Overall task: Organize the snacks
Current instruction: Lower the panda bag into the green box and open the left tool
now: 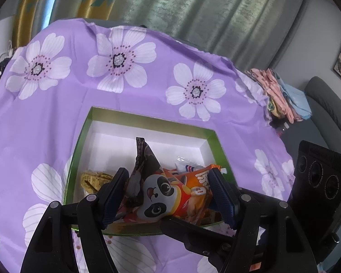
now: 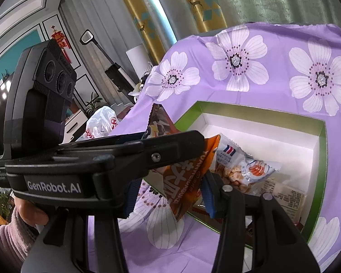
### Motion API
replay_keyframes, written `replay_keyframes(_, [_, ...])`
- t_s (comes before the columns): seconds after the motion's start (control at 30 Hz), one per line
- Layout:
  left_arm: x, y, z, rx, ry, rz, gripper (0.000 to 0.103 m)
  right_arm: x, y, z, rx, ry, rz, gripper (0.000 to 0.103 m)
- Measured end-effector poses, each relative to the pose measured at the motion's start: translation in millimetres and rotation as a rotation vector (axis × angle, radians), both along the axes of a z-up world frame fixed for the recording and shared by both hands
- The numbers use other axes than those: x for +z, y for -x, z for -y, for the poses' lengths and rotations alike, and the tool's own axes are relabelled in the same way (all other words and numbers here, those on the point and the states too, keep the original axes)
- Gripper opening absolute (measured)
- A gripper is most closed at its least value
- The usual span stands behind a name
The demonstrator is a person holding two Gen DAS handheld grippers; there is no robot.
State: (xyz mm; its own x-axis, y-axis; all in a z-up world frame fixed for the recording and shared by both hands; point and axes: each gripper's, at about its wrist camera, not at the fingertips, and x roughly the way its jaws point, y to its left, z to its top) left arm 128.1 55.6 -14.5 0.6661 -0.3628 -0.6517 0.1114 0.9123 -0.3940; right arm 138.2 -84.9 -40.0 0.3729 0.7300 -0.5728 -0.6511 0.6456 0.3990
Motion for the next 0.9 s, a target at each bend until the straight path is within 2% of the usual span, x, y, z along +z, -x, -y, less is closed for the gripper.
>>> replay_keyframes(0.9, [-24.8,-28.8,6.1,-0.005,-0.005,-0.06,0.073,-21.2,-26.4,-0.3,-0.012,0.048,-0.051,0.048])
